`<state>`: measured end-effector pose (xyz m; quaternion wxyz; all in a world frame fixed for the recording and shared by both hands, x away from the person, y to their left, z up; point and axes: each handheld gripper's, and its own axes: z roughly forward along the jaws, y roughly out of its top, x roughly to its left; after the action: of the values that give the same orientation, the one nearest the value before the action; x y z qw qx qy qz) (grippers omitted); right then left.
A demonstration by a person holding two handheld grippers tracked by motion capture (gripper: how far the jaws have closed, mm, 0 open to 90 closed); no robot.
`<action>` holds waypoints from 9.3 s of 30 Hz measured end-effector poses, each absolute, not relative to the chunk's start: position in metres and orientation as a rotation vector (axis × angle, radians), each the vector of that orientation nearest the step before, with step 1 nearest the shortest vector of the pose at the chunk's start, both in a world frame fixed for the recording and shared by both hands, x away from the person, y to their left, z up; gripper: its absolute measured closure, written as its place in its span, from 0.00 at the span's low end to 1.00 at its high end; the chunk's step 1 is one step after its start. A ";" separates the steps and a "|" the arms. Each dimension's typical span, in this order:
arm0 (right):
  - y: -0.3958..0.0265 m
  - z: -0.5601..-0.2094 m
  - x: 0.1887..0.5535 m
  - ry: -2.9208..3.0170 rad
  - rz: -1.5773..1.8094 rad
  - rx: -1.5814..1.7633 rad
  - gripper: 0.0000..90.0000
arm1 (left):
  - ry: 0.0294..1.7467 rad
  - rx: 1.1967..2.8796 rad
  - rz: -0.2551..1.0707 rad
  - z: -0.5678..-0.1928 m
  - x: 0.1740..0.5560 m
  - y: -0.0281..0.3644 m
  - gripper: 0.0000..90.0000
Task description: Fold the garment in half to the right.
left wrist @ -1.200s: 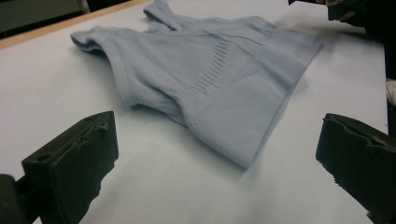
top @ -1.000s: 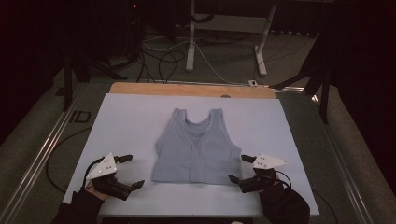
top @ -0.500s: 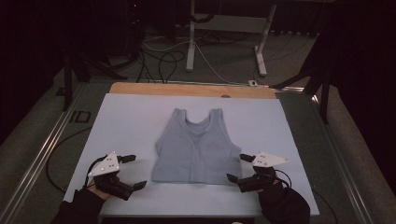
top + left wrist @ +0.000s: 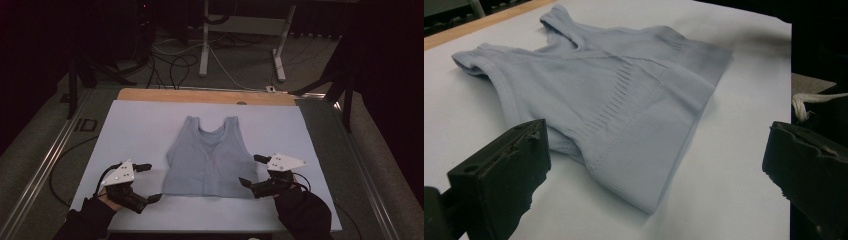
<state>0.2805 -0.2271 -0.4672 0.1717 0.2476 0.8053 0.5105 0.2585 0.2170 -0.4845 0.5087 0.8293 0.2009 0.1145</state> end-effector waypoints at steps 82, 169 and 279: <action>-0.063 -0.444 0.467 2.433 1.389 0.602 0.09 | 0.793 2.144 0.372 -0.507 0.264 0.163 0.00; -0.007 -0.513 0.542 2.538 0.914 1.016 0.47 | 0.869 2.259 0.264 -0.512 0.267 0.140 0.96; -0.117 -0.417 0.513 2.417 1.011 0.892 0.97 | 0.511 2.289 0.210 -0.447 0.272 0.056 0.96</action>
<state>0.5131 -0.1172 -0.4167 0.1860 0.3167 0.8580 0.3590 0.2715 0.0557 -0.4466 0.3834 0.8978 0.2004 0.0823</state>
